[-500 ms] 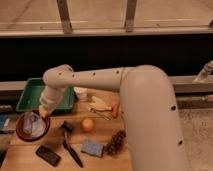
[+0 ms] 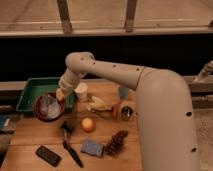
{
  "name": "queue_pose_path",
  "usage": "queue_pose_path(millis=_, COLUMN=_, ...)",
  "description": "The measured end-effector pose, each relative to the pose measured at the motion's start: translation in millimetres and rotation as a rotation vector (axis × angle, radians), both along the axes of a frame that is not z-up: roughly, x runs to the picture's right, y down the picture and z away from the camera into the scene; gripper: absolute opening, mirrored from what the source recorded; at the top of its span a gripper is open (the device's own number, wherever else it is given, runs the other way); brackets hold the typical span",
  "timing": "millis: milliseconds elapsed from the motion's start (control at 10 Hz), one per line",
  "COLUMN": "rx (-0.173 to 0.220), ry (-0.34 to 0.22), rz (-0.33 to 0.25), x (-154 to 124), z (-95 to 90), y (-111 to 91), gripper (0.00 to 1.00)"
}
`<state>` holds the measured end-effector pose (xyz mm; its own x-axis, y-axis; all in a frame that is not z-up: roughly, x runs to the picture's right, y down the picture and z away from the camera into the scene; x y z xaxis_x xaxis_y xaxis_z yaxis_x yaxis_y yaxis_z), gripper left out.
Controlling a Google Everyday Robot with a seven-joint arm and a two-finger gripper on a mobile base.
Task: Stack bowls into tray
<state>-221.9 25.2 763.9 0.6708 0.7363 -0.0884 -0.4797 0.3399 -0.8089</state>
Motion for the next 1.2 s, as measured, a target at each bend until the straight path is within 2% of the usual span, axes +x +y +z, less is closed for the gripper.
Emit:
queue_pose_path(millis=200, rx=0.020, ry=-0.008, rz=0.102, x=20.9, z=12.6, y=-33.7, gripper=0.00)
queue_pose_path(millis=500, rx=0.028, ry=0.011, rz=0.167, x=13.3, z=21.1, y=-54.9, gripper=0.00)
queue_pose_path(millis=700, rx=0.042, ry=0.063, rz=0.178, x=-5.9, z=18.6, y=-57.9, gripper=0.00)
queue_pose_path(millis=1200, rx=0.045, ry=0.075, rz=0.182, x=-11.6, z=17.8, y=-57.2, gripper=0.00)
